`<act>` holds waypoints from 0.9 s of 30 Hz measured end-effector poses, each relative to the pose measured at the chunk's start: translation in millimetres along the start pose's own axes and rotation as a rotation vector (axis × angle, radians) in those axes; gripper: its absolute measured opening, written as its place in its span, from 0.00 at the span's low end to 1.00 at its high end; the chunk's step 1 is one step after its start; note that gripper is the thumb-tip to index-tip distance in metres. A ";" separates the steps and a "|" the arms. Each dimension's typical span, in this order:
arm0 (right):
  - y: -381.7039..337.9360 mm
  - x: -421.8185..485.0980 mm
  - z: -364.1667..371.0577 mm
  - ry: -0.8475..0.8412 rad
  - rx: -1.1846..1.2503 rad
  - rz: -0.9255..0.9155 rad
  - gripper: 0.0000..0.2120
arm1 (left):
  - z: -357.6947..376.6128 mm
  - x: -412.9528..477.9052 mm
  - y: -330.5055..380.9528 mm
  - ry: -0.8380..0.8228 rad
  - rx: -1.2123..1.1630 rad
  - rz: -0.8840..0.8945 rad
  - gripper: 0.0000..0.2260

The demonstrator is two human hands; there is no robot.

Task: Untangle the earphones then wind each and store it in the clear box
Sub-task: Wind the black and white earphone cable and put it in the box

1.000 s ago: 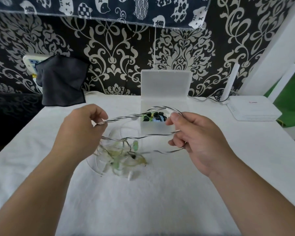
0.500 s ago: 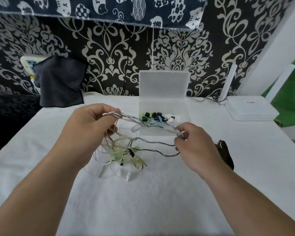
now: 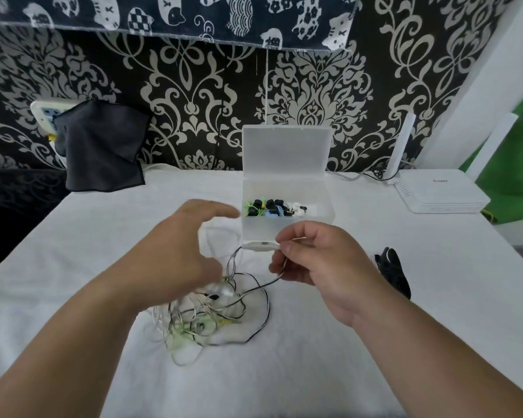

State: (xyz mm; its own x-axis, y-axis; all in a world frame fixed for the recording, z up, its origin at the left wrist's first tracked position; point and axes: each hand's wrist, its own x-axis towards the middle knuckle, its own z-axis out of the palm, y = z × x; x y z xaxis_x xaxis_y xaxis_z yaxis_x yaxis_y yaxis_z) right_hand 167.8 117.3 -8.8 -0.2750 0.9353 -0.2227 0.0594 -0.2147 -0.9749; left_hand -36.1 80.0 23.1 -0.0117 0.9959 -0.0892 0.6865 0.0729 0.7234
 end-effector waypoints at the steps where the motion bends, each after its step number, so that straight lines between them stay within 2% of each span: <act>1: -3.3 -2.5 2.2 -0.052 0.078 0.001 0.08 | 2.0 -1.0 4.7 -0.047 -0.048 0.100 0.30; 3: -9.6 -6.5 5.6 -0.162 0.240 0.000 0.08 | 11.6 -0.8 9.1 -0.108 -0.097 0.212 0.27; 4: -12.7 -7.1 5.3 -0.200 0.323 -0.008 0.07 | 16.3 0.9 10.0 -0.101 -0.071 0.207 0.22; 5: -15.1 -6.5 3.3 -0.217 0.394 -0.020 0.07 | 19.7 2.5 10.0 -0.064 -0.040 0.169 0.16; 7: -20.0 -5.1 -4.5 -0.197 0.434 -0.048 0.11 | 21.6 9.5 5.2 0.122 -0.049 0.046 0.06; 9: -20.4 -4.0 -13.6 -0.152 0.222 -0.051 0.12 | 19.0 14.9 -1.6 0.371 -0.151 -0.059 0.09; 11: -17.4 -7.6 -16.8 -0.160 -0.217 -0.015 0.07 | 12.7 18.9 -7.8 0.551 -0.326 -0.116 0.12; 12: -14.7 -9.7 -16.0 -0.188 -0.411 0.018 0.04 | 10.8 20.1 -9.4 0.581 -0.424 -0.123 0.12; 14: -8.9 -13.2 -12.7 -0.264 -0.690 0.075 0.05 | 10.8 21.4 -8.8 0.590 -0.612 -0.122 0.13; 16: -7.0 -15.0 -7.9 -0.277 -0.863 0.093 0.05 | 11.7 22.9 -8.2 0.597 -0.693 -0.102 0.12; 18: -8.0 -15.2 -5.1 -0.240 -0.942 0.080 0.03 | 11.1 21.3 -4.2 0.614 -0.671 -0.041 0.11; 20: -10.0 -14.0 -4.2 -0.182 -0.960 0.036 0.02 | 9.3 18.9 -0.3 0.649 -0.640 0.001 0.10; 22: -9.8 -10.0 -7.5 -0.075 -0.947 -0.058 0.09 | 5.0 17.3 0.5 0.713 -0.560 -0.004 0.08; 24: -11.2 -6.2 -13.4 0.064 -0.751 -0.119 0.14 | 1.5 16.2 -2.2 0.776 -0.395 -0.076 0.07; 27: -17.2 -2.9 -22.4 0.179 -0.337 -0.163 0.19 | 0.5 14.8 -5.4 0.734 -0.273 -0.175 0.08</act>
State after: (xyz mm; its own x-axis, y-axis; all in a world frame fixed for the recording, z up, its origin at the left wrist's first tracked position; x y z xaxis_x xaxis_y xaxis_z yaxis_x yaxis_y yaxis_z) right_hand 189.1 124.5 8.5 -0.1370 0.9900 -0.0338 0.3478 0.0161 -0.9374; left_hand -39.7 94.3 17.5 -0.6428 0.7428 0.1873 0.4296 0.1470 0.8910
